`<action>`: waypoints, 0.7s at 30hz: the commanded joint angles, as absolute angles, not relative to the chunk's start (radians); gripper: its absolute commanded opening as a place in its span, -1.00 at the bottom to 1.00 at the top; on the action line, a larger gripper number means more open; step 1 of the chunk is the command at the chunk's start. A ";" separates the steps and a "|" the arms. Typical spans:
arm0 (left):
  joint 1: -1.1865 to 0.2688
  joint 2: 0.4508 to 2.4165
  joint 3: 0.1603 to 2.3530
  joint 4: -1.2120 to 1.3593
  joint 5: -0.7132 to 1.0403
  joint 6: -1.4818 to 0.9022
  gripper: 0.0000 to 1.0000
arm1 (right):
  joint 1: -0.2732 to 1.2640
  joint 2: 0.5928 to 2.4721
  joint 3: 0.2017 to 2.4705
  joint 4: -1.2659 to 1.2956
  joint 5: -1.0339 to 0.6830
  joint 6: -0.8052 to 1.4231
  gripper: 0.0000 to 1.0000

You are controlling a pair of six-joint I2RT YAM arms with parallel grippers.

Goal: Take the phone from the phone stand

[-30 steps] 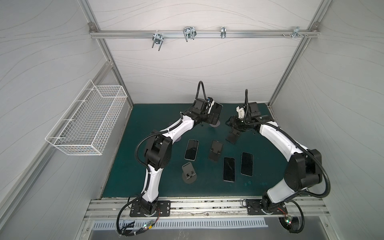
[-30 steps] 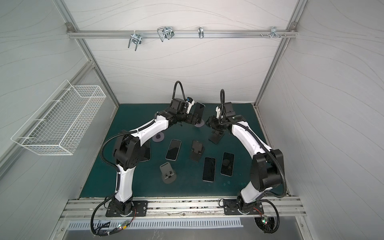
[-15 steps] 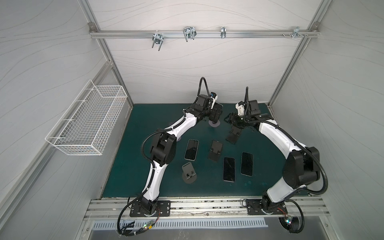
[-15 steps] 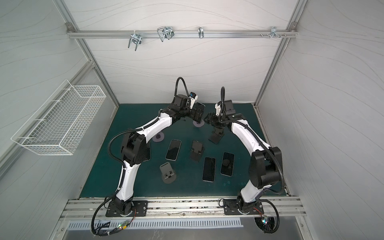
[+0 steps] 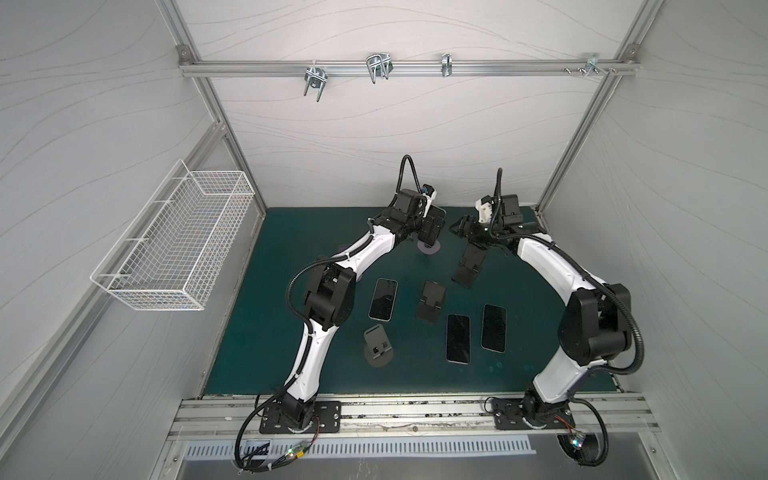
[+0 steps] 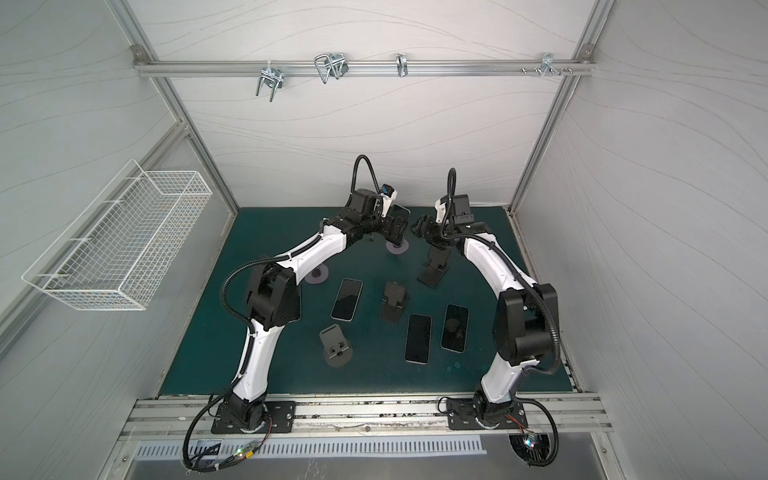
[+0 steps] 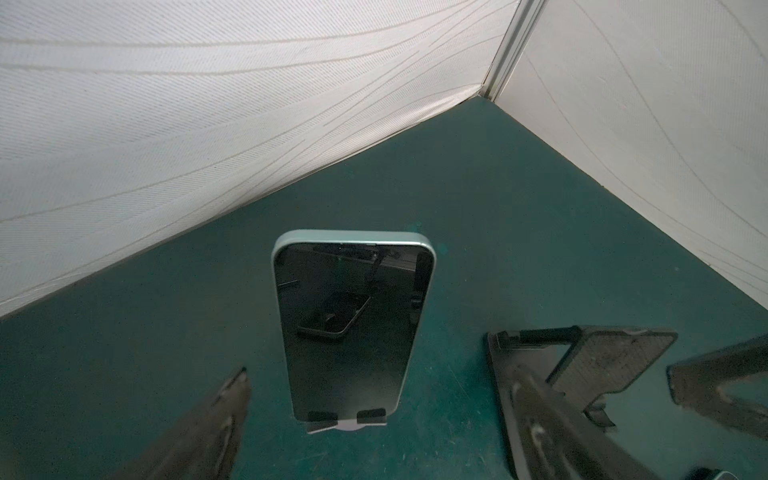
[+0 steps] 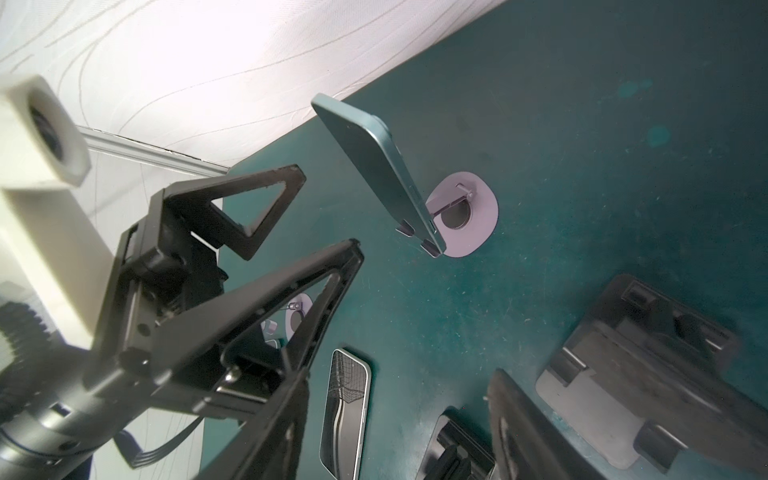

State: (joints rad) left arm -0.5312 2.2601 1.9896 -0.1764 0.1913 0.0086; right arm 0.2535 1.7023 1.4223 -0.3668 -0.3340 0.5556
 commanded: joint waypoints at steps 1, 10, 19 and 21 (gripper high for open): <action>-0.526 2.302 2.049 -0.136 0.185 0.031 0.95 | 0.248 1.710 1.453 -0.336 -0.360 0.571 0.40; -0.525 2.350 2.101 -0.122 0.189 0.023 0.95 | 0.231 1.687 1.442 -0.344 -0.344 0.552 0.39; -0.525 2.409 2.161 -0.114 0.201 0.037 0.95 | 0.206 1.686 1.452 -0.345 -0.382 0.569 0.38; -0.525 2.412 2.164 -0.111 0.206 0.048 0.95 | 0.203 1.689 1.453 -0.340 -0.395 0.576 0.37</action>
